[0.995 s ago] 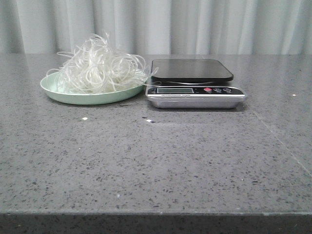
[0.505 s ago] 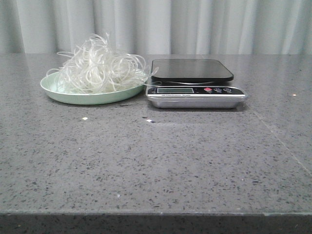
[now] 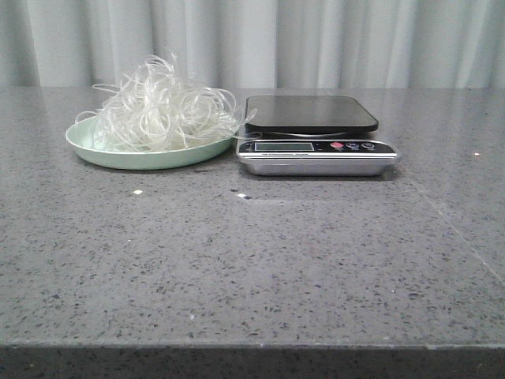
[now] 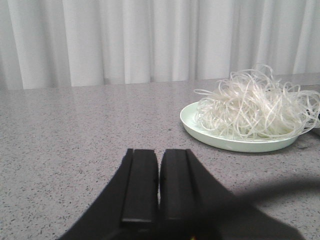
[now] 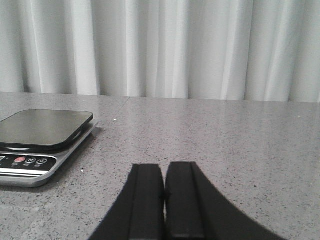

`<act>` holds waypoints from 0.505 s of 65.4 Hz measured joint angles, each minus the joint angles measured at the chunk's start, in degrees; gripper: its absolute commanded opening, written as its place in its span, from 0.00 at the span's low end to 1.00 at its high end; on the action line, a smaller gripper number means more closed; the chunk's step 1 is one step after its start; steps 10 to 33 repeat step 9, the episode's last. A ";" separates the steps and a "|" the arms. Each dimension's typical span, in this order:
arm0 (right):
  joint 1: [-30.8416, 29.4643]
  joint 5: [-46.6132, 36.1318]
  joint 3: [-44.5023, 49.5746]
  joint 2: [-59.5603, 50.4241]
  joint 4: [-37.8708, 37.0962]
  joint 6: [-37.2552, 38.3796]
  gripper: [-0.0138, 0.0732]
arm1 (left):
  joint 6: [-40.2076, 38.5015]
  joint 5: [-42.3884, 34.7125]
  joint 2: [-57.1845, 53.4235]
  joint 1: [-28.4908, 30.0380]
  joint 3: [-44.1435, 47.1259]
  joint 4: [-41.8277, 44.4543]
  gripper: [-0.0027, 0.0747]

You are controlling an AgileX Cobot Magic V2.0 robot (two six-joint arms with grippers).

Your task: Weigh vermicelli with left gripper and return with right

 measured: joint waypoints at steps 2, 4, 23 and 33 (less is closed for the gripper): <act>0.00 0.00 0.00 0.00 0.00 0.00 0.37 | 0.00 0.00 0.00 0.00 0.00 0.00 0.21; 0.00 0.00 0.00 0.00 0.00 0.00 0.37 | 0.00 0.00 0.00 0.00 0.00 0.00 0.21; 0.00 0.00 0.00 0.00 0.00 0.00 0.37 | 0.00 0.00 0.00 0.00 0.00 0.00 0.21; 0.00 0.00 0.00 0.00 0.00 0.00 0.37 | 0.00 0.00 0.00 0.00 0.00 0.00 0.21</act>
